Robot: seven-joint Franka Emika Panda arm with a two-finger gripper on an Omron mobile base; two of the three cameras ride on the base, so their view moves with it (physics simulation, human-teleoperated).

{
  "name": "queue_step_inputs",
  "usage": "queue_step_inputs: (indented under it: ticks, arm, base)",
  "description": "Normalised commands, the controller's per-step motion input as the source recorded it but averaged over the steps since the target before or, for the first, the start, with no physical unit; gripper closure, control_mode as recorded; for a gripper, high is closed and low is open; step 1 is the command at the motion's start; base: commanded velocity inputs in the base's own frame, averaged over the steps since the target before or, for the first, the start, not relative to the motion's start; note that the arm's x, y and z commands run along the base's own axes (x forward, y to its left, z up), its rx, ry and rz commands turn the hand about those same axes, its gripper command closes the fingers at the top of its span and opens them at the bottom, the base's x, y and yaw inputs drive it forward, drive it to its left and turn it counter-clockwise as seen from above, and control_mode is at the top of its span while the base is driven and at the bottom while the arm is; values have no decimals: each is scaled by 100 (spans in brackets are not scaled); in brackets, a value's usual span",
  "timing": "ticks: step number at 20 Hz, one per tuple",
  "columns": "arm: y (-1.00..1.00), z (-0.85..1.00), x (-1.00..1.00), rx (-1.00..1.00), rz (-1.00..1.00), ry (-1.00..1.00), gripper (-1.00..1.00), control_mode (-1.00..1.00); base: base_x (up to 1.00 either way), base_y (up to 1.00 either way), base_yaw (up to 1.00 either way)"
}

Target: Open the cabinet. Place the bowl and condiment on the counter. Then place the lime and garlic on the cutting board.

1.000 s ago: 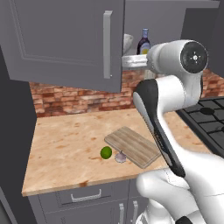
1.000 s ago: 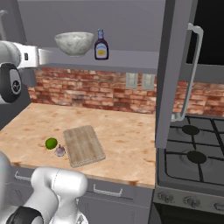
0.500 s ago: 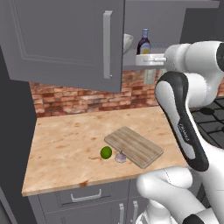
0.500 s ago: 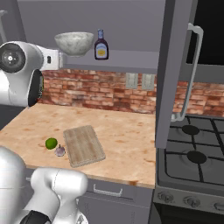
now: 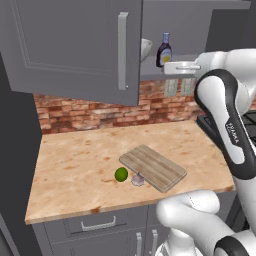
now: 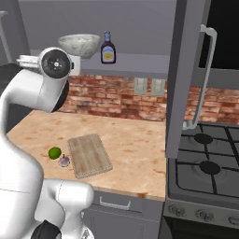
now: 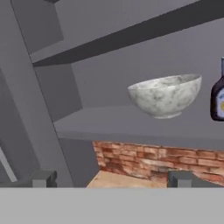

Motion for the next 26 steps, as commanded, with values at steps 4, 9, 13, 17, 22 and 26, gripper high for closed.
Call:
queue_step_inputs:
  ticks: [4,9,13,17,22,26]
  arm:
    - [1,-12,32,2,14,3,-100,-100]
    - [20,-13,35,0,7,5,-100,-100]
    - [22,-7,35,0,7,6,-100,-100]
    - [17,-5,38,0,8,5,-100,-100]
    - [2,-11,38,2,11,1,-100,-100]
    - [0,-8,37,2,12,0,-100,-100]
  base:
    - [0,0,0]
    - [0,0,0]
    - [0,0,0]
    - [0,0,0]
    - [0,0,0]
    - [0,0,0]
